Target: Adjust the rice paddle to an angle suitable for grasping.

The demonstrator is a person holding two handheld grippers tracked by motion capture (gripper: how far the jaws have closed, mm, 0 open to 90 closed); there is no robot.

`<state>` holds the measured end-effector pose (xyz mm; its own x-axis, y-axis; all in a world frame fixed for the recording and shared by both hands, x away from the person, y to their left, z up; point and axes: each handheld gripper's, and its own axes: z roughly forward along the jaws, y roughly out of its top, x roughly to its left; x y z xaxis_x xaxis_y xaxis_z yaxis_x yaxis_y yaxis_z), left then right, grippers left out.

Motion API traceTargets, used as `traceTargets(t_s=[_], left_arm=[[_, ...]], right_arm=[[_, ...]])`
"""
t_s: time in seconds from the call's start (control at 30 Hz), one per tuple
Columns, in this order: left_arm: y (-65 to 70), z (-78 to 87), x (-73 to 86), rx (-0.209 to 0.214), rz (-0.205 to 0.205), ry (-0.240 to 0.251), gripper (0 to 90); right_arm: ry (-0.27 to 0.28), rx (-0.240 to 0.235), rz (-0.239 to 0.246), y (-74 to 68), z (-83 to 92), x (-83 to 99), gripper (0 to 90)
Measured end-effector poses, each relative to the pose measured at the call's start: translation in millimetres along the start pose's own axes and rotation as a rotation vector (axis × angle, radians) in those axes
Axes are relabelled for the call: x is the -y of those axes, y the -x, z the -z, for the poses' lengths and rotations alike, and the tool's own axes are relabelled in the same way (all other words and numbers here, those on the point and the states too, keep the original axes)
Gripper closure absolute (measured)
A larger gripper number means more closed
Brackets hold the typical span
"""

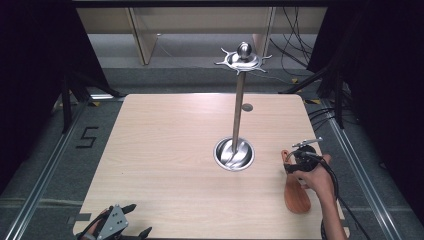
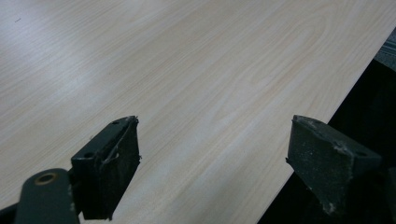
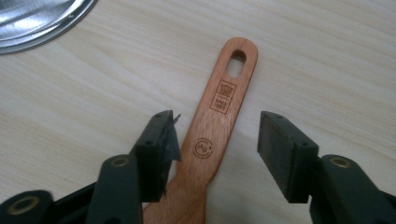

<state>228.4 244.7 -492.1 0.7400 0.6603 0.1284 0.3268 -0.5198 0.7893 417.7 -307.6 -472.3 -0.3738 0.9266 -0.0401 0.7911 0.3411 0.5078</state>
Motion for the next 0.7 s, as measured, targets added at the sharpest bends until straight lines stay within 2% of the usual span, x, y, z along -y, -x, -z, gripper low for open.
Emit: traceTargets(t_s=[0.07, 0.1, 0.13, 0.17, 0.23, 0.27, 0.3, 0.33, 0.4, 0.43, 0.47, 0.53, 0.57, 0.6, 0.63, 0.67, 0.7], left_arm=[[2.4, -1.1, 0.1, 0.006, 0.023, 0.021, 16.2], [3.8, -1.7, 0.5, 0.008, 0.04, 0.028, 16.2], [2.7, -0.4, -0.4, 0.008, 0.023, 0.019, 16.2], [3.0, 0.1, -0.5, 0.014, 0.037, 0.012, 16.2], [1.6, -1.5, -0.1, 0.005, 0.017, 0.038, 16.2], [2.0, -0.5, -0.2, 0.005, 0.021, 0.024, 16.2], [2.3, -0.7, -0.1, 0.006, 0.027, 0.021, 16.2], [2.2, -0.8, -0.1, 0.005, 0.024, 0.021, 16.2], [2.3, -0.8, -0.2, 0.006, 0.024, 0.021, 16.2], [3.0, -1.6, 0.1, 0.007, 0.03, 0.028, 16.2], [4.0, -1.9, 0.4, 0.009, 0.043, 0.03, 16.2], [3.9, -1.4, 0.4, 0.006, 0.051, 0.029, 16.2], [3.0, -0.5, 0.1, 0.009, 0.044, 0.023, 16.2], [2.1, 0.1, 0.0, 0.004, 0.036, 0.003, 16.2], [2.5, -0.3, 0.0, 0.005, 0.037, 0.015, 16.2], [1.7, -1.4, 0.1, 0.007, 0.018, 0.036, 16.2], [2.3, -0.5, 0.0, 0.007, 0.026, 0.019, 16.2]], right_arm=[[-0.015, 0.0, -0.015, 0.1, -0.3, -3.3, 41.8], [-0.044, -0.015, -0.016, -0.4, 1.0, -4.6, 40.9], [-0.074, -0.019, -0.034, -1.3, 1.9, -6.5, 40.0], [-0.084, -0.019, -0.041, -0.9, 1.8, -8.5, 39.9], [-0.09, -0.02, -0.034, 0.6, 0.9, -11.6, 40.2], [-0.104, -0.029, -0.004, 1.3, -0.3, -13.0, 40.9], [-0.141, -0.029, -0.031, -1.3, 0.5, -14.1, 41.7], [-0.14, -0.041, -0.026, -1.3, -1.2, -15.0, 42.5], [-0.178, -0.033, -0.051, -3.2, -3.8, -18.8, 44.0], [-0.199, -0.047, -0.04, -2.2, -5.5, -20.0, 44.3], [-0.214, -0.035, -0.045, -3.6, -7.8, -21.3, 45.3], [-0.229, -0.043, -0.03, -2.1, -11.8, -23.5, 47.2], [-0.232, -0.028, -0.03, -1.9, -13.6, -24.1, 48.2], [-0.241, -0.038, -0.044, -2.9, -14.1, -24.6, 49.6], [-0.246, -0.026, -0.05, -3.4, -15.0, -25.5, 51.3], [-0.229, -0.03, -0.028, -0.9, -16.6, -25.9, 52.0], [-0.218, -0.025, -0.007, 0.6, -17.9, -25.8, 52.5]])
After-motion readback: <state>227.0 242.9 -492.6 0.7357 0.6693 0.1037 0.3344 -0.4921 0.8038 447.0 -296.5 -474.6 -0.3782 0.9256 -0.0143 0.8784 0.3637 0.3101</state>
